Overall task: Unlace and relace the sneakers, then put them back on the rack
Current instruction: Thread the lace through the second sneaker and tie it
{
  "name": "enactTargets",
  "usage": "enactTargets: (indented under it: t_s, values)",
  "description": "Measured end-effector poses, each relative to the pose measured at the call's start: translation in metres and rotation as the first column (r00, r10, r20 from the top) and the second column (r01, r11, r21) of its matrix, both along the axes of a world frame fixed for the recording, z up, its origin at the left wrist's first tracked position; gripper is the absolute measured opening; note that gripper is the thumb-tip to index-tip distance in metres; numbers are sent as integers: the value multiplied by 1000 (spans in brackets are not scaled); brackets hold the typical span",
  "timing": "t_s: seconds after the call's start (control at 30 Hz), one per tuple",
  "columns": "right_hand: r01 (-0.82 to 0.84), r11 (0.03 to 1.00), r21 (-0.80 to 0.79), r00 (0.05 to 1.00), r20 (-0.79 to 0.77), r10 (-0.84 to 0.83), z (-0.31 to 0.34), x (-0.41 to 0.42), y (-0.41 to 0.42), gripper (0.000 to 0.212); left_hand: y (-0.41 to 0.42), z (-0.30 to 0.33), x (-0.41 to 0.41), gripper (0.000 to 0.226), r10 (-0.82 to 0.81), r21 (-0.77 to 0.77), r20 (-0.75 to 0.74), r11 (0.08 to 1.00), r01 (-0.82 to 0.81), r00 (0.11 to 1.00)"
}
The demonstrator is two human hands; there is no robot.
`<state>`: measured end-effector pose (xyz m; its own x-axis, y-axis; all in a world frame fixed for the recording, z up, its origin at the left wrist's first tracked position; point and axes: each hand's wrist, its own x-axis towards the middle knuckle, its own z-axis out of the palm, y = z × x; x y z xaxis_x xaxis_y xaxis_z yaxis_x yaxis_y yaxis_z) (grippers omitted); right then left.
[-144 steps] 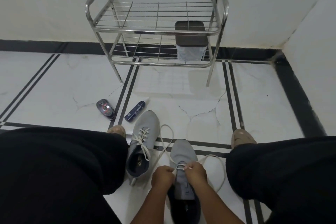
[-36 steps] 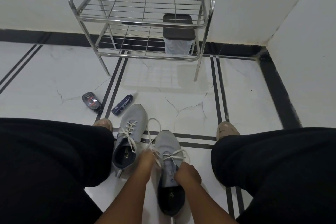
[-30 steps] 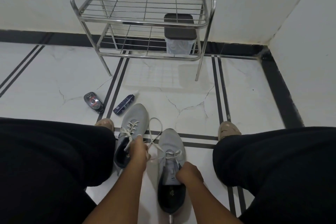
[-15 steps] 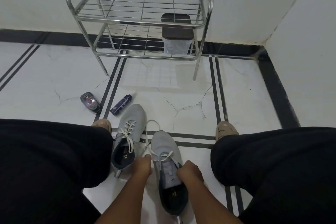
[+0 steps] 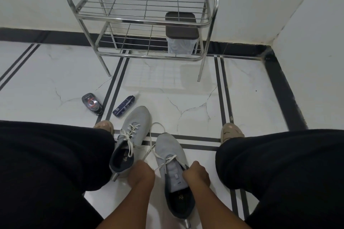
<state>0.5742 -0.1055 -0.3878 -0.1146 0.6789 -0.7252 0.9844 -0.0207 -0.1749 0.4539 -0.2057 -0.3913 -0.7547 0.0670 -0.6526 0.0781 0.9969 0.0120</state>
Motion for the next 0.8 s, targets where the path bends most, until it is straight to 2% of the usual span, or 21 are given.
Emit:
enactTargets:
  t_s: [0.07,0.17,0.23,0.3,0.37,0.47,0.53,0.63,0.8]
  values:
    - [-78,997,2,997,-5,78,-1,-1,-1,38,0,0,0,36,-41,-40,0,998,41,999]
    - [-223,971,82,971,-70,229,-4,-4,-4,38,5,1,-1,45,-252,-86,61,963,256,966]
    - [-277,946,166,948,-111,297,-4,-8,-6,29,12,9,-2,48,-348,-137,132,921,365,928]
    - [-305,928,214,934,-125,336,-4,-12,-7,21,19,14,-1,46,-375,-163,150,904,397,915]
    - [-314,921,229,930,-123,347,-5,-14,-7,18,21,15,2,40,-417,-109,48,901,420,908]
    - [-300,925,232,935,-119,333,-7,-15,-6,16,17,6,5,32,-488,99,-107,862,498,866]
    - [-295,927,232,937,-118,327,-8,-15,-6,18,16,0,5,30,-466,178,-102,861,477,879]
    - [-261,937,231,949,-117,293,-9,-14,-2,19,16,-1,1,27,-341,259,-10,907,332,940]
    - [-196,959,203,968,-113,222,-10,-13,0,23,20,0,1,29,-181,246,77,956,157,981]
